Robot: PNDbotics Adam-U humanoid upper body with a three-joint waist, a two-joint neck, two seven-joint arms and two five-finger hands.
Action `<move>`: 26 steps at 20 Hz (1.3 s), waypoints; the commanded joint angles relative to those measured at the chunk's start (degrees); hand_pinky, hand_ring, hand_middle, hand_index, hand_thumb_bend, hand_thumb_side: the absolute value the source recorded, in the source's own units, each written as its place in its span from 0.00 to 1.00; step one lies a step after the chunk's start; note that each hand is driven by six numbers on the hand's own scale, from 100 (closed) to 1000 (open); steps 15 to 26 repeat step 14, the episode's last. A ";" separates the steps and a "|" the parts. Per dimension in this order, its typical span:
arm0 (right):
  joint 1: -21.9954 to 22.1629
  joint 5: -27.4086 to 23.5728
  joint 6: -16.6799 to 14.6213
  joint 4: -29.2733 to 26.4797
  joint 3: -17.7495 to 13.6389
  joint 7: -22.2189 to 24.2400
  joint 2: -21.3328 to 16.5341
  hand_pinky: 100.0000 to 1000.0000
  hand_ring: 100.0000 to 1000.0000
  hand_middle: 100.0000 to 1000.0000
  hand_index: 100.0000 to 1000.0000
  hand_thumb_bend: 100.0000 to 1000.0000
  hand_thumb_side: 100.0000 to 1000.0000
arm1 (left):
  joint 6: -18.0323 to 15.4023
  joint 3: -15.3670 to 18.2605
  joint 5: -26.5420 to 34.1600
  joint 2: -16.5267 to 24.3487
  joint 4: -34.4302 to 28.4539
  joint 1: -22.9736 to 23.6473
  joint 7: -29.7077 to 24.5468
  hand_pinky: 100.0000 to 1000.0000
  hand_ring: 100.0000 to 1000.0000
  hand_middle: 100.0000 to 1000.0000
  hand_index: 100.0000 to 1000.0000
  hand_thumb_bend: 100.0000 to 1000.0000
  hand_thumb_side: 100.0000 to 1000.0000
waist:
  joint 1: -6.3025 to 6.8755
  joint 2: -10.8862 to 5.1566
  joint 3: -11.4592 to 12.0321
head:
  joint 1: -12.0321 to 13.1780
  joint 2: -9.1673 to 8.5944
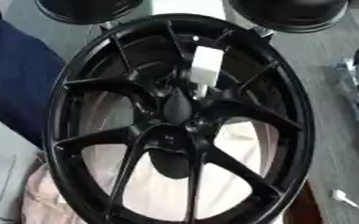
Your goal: Pull the pin out of the wheel hub.
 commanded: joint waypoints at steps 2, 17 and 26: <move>-0.36 -0.36 -0.12 -0.98 -0.06 0.26 -0.50 0.77 0.55 0.41 0.59 0.36 0.23 | -1.02 -0.89 4.30 -1.92 -4.38 0.13 3.14 0.70 0.53 0.42 0.61 0.04 0.66 | 0.08 -1.72 -0.13 | 0.15 -0.06; -0.94 -0.41 -0.19 -1.11 0.30 0.55 0.08 0.76 0.55 0.41 0.59 0.37 0.22 | -6.74 -1.66 9.96 -10.33 -7.49 3.25 7.79 0.70 0.53 0.41 0.60 0.06 0.66 | -0.26 -2.14 -0.75 | 0.86 0.56; -0.94 -0.41 -0.19 -1.11 0.30 0.55 0.08 0.76 0.55 0.41 0.59 0.37 0.22 | -6.74 -1.66 9.96 -10.33 -7.49 3.25 7.79 0.70 0.53 0.41 0.60 0.06 0.66 | -0.26 -2.14 -0.75 | 0.86 0.56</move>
